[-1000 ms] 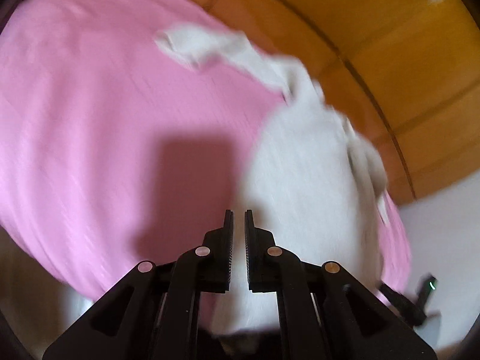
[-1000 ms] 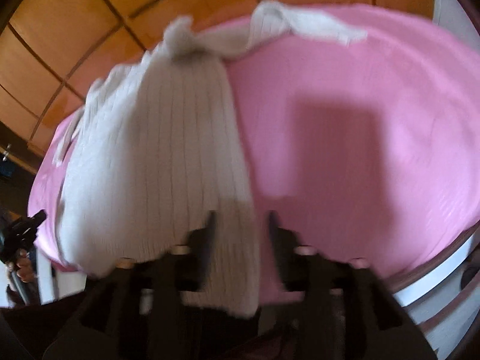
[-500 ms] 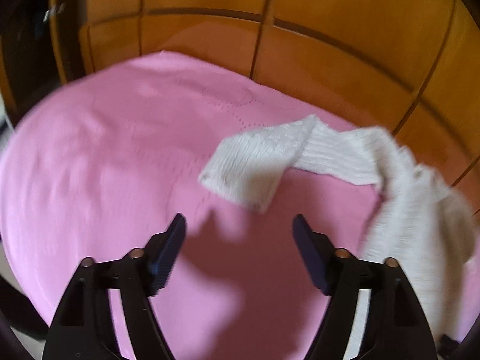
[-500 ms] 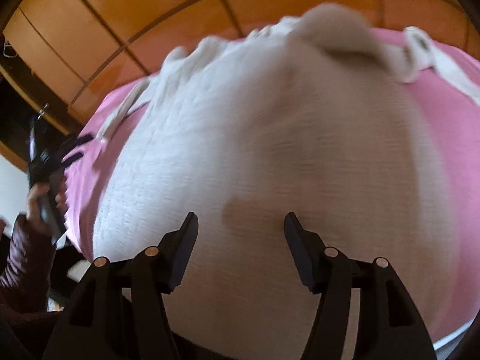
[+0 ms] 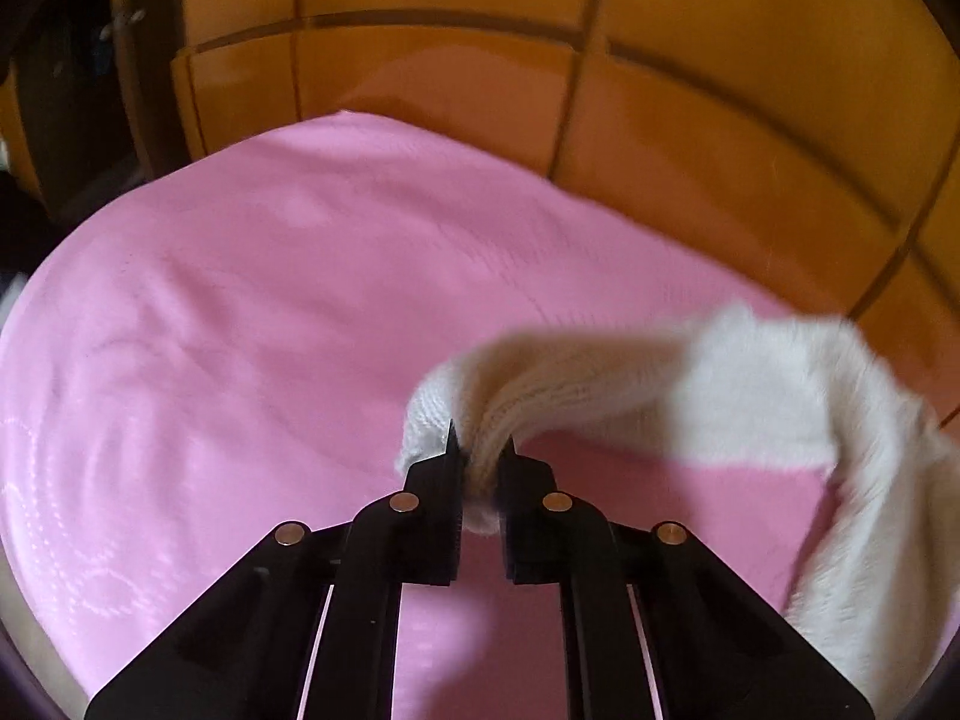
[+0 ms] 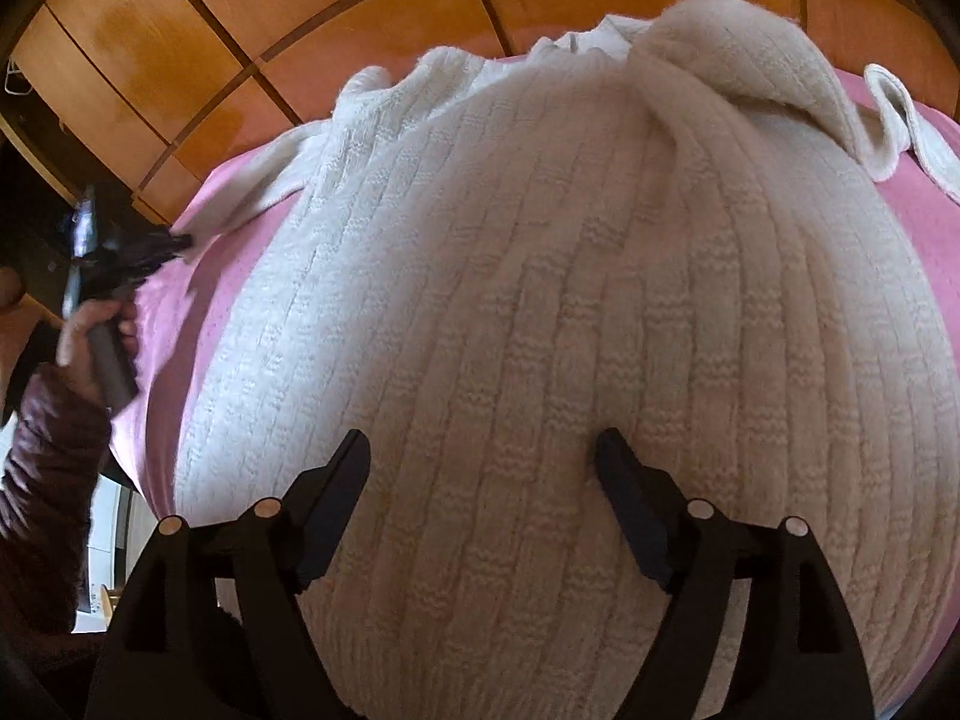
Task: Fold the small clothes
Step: 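Lay the sweater flat on the bedspread and open both grippers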
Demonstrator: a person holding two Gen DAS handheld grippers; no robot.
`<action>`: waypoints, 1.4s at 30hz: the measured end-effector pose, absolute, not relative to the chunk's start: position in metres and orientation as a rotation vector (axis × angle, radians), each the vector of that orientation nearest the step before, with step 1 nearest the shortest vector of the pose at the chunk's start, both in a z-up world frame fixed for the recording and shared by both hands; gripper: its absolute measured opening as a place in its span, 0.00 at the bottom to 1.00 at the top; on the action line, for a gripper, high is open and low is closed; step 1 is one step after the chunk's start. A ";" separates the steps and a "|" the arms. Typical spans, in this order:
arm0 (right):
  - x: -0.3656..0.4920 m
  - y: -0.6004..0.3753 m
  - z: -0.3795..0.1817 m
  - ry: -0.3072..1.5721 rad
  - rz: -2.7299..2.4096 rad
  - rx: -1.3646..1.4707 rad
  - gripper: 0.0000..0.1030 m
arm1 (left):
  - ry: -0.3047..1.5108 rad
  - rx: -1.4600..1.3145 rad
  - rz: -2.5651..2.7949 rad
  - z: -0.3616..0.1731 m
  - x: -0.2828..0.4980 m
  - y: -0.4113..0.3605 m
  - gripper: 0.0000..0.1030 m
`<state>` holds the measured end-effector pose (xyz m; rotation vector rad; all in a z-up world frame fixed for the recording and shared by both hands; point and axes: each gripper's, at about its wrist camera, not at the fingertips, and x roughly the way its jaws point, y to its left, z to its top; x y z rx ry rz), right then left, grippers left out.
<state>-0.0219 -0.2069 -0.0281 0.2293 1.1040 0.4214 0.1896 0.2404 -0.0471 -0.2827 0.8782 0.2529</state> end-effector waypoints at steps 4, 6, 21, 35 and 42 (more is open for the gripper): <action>-0.021 -0.207 -0.028 1.100 0.412 0.228 0.77 | 0.836 -0.376 0.297 -0.008 0.169 0.301 0.07; -0.021 -0.207 -0.027 1.099 0.410 0.228 0.77 | 0.818 -0.402 0.342 0.006 0.159 0.330 0.07; -0.025 -0.205 -0.027 1.081 0.399 0.218 0.78 | 0.958 -0.565 0.556 -0.043 0.133 0.423 0.12; -0.043 -0.299 0.004 0.978 0.129 0.209 0.75 | 1.010 -0.525 -0.291 -0.045 0.016 0.220 0.53; -0.079 -0.372 -0.023 1.081 -0.006 0.298 0.73 | 1.158 -0.533 -0.480 -0.086 -0.030 0.150 0.23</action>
